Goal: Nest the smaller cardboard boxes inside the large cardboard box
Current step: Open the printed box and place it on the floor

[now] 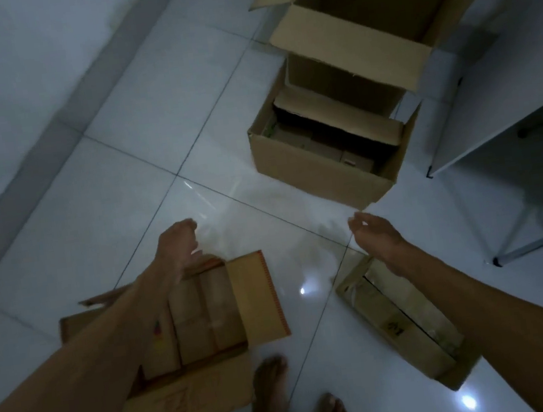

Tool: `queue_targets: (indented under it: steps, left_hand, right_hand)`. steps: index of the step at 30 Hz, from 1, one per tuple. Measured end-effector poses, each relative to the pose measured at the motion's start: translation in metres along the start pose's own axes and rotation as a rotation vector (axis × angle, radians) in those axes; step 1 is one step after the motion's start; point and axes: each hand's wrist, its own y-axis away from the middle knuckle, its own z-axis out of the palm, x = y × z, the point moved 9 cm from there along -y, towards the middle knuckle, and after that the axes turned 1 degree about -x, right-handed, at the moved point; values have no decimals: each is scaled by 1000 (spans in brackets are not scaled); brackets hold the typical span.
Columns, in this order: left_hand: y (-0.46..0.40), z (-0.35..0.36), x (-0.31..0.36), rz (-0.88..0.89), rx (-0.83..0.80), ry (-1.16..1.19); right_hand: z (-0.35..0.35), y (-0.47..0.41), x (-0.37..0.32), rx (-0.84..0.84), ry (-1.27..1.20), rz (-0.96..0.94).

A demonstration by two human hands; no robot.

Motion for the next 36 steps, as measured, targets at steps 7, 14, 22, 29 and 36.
queue_targets:
  steps: [7, 14, 22, 29, 36]
  left_hand:
    - [-1, -121, -109, -9, 112, -226]
    - [10, -235, -201, -213, 284, -256]
    - [-9, -301, -250, -293, 254, -204]
    - [-10, -290, -244, -341, 82, 158]
    - [-11, -264, -211, -208, -9, 375]
  right_hand:
    - [91, 27, 19, -157, 221, -37]
    - [189, 37, 58, -228, 255, 39]
    - [255, 48, 75, -252, 235, 90]
    - [265, 74, 60, -45, 444, -88]
    - [262, 99, 25, 89, 562, -243]
